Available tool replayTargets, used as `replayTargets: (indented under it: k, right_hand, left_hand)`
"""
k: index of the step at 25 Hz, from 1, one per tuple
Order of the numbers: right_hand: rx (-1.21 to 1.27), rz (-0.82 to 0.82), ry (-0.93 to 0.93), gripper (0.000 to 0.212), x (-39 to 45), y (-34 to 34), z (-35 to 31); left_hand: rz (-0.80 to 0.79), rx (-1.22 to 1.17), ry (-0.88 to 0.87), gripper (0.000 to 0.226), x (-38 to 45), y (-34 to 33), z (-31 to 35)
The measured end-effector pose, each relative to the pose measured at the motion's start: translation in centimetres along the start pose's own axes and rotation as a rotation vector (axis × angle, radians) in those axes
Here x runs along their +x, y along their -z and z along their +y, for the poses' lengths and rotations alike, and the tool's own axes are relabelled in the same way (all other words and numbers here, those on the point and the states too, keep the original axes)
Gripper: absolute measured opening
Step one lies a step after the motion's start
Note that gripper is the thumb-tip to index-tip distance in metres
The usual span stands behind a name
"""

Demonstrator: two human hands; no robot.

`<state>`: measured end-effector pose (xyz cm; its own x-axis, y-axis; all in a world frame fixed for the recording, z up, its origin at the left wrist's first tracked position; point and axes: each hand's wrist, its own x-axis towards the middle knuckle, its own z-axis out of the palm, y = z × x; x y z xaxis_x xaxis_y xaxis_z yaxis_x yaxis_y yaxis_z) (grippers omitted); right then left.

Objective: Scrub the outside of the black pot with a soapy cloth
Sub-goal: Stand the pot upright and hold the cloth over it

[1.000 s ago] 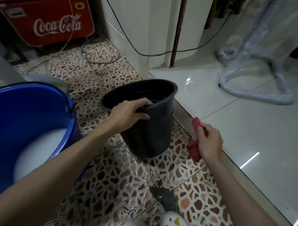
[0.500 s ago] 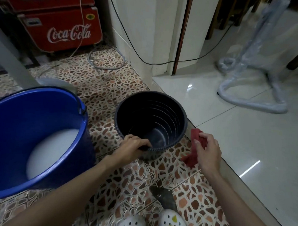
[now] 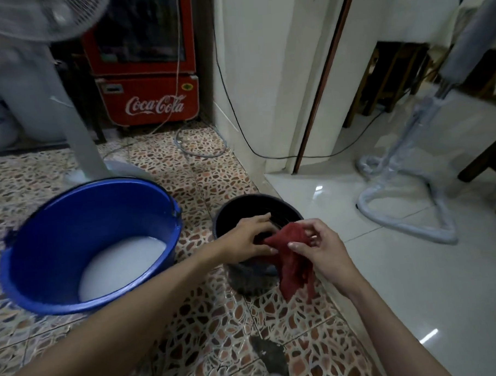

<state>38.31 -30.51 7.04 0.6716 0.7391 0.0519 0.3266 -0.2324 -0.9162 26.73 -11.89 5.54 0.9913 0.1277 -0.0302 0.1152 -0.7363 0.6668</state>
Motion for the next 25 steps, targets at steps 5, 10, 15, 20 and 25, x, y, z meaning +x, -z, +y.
replayTargets:
  k: [5,10,15,20,25]
  right_hand:
    - [-0.189,-0.075,0.070,0.016,-0.5,-1.9,-5.3]
    - [-0.181,-0.222,0.054,0.017,-1.3,-8.6,-9.3]
    - [-0.227,-0.370,0.068,0.011,-1.5,-16.1,-11.0]
    - [-0.313,-0.456,0.019,0.019,-0.1,-24.6,-10.4]
    - [-0.361,-0.372,0.080,0.021,-0.4,-30.0,-7.7]
  left_hand:
    - [0.119,0.064,0.091,0.023,-7.7,5.9,1.2]
    - [0.170,0.176,0.171,0.016,-17.2,10.2,1.0]
    - [0.179,0.109,0.378,0.019,-25.0,11.1,-3.0]
    - [0.232,0.049,0.623,0.027,-29.2,9.6,-8.0]
    - [0.414,0.160,0.795,0.030,-28.7,7.2,-12.4]
